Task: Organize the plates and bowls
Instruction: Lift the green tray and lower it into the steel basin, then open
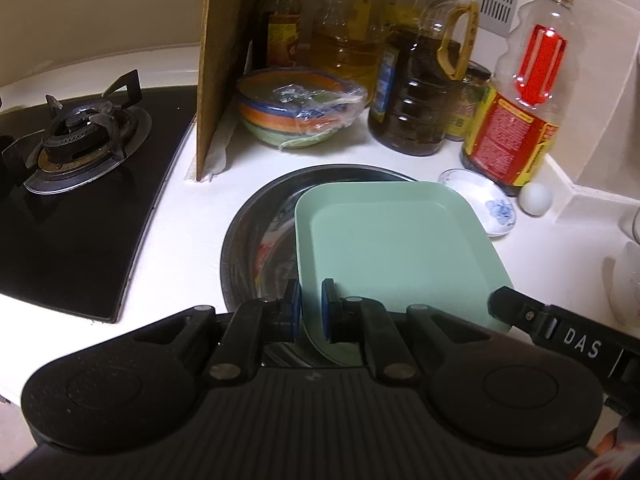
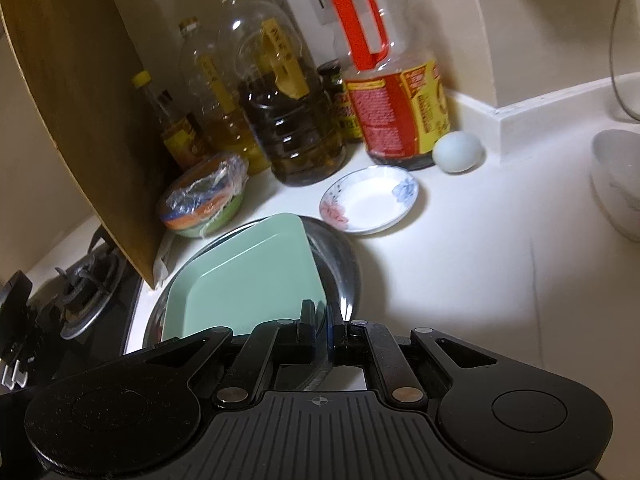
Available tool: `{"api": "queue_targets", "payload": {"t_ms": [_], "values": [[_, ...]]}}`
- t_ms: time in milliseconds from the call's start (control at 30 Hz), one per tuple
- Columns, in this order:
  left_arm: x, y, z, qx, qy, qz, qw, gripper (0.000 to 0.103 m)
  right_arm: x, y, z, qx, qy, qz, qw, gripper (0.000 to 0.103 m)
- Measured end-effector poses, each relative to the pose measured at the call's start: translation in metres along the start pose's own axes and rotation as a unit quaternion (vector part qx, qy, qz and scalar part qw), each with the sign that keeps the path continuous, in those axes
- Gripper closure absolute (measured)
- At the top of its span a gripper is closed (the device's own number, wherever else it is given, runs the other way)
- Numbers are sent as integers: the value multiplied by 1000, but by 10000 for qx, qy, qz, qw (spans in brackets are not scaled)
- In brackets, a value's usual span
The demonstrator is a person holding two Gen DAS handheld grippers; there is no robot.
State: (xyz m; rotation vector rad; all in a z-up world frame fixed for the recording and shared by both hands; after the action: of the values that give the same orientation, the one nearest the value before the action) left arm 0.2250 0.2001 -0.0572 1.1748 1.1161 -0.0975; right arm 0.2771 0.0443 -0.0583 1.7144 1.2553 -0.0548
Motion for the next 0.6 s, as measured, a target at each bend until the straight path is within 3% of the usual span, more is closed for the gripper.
{"api": "queue_targets", "payload": {"t_ms": [600], "values": [[25,9,-8,246,-76,-247,9994,93,27,0,-5,-4,-236,-417,9989,97]]}}
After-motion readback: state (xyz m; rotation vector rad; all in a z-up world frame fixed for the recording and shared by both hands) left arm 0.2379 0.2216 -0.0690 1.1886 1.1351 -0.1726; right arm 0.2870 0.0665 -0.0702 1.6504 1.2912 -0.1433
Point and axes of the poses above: each gripper's, at about its wrist camera, not at the fingertips, and x roughly the way its jaws point, z to its right, y to its top, the point moved 1 cm from there along x, roughly the way its jaws point, and after that the axes turned 12 degrees about y, right-handed, at the moved point
